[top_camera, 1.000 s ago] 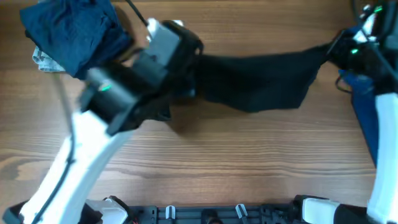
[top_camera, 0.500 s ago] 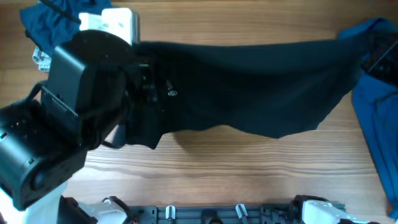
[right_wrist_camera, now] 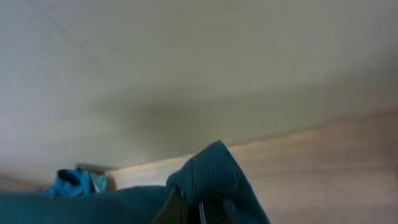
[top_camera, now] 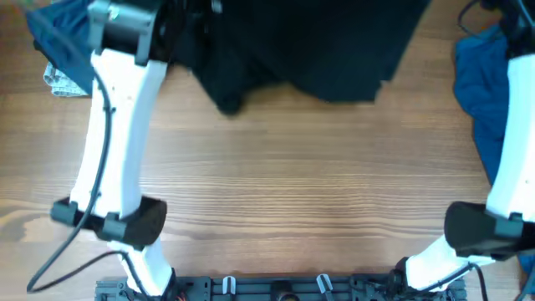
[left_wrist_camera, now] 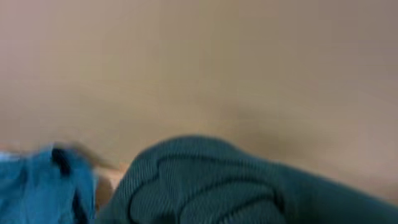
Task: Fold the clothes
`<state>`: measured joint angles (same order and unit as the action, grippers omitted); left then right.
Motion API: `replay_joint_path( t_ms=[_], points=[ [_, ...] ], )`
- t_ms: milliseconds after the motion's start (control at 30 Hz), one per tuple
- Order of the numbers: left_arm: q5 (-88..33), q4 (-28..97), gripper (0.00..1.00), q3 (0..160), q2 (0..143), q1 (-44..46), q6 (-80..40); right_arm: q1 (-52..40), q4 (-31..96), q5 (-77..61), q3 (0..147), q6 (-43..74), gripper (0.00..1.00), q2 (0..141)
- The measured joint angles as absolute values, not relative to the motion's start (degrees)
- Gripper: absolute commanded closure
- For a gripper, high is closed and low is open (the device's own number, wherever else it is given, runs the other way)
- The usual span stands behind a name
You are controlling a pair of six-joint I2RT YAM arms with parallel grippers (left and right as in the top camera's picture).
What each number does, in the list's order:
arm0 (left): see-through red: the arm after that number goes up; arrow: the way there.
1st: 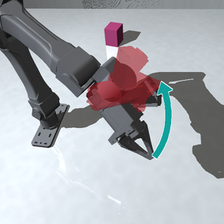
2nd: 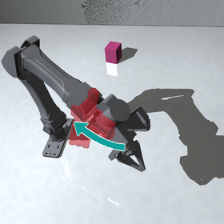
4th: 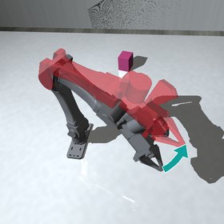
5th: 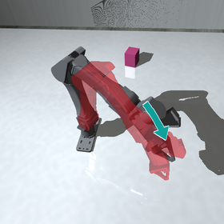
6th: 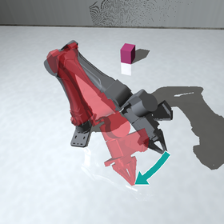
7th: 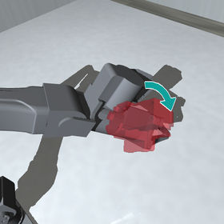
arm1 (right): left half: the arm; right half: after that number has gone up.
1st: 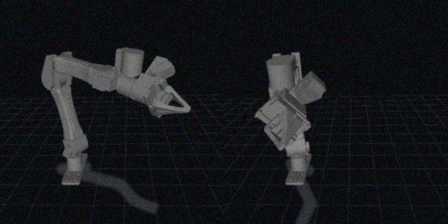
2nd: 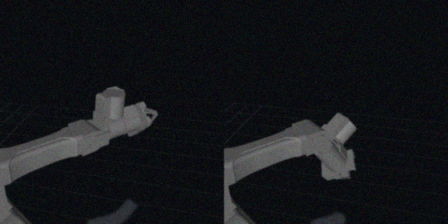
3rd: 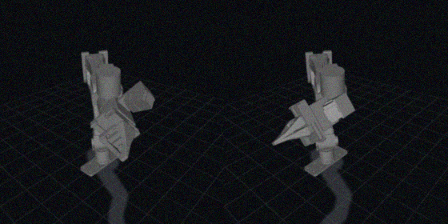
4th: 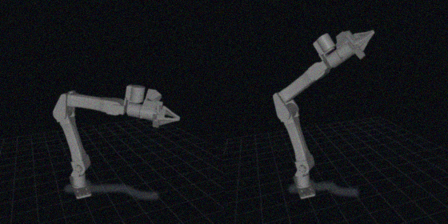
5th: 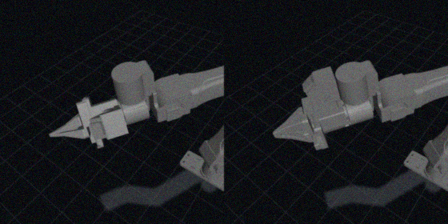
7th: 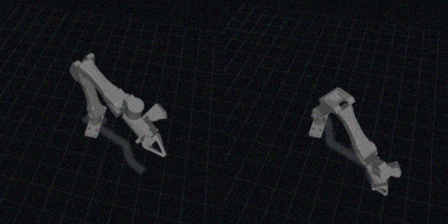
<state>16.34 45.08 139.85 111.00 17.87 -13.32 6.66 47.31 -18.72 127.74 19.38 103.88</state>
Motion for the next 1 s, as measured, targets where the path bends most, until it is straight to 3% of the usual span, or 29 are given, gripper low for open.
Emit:
replay_joint_path(
  t_ms=[167,400,667,1000],
  points=[
    [15.44,43.29,0.96,139.81,108.73,17.72,-7.68,9.04,50.0,-21.15,130.93,18.61,0.96,102.43],
    [11.31,71.83,0.96,141.78,101.71,17.72,-10.68,10.2,67.92,-22.09,131.15,15.86,0.96,99.29],
    [3.55,95.83,0.96,139.94,115.46,17.72,-19.29,8.91,78.35,-21.85,117.03,11.75,0.96,103.94],
    [-3.22,96.47,0.95,135.26,118.8,20.58,-20.51,8.23,90.17,-17.47,112.18,6.31,0.96,104.22]
  ],
)
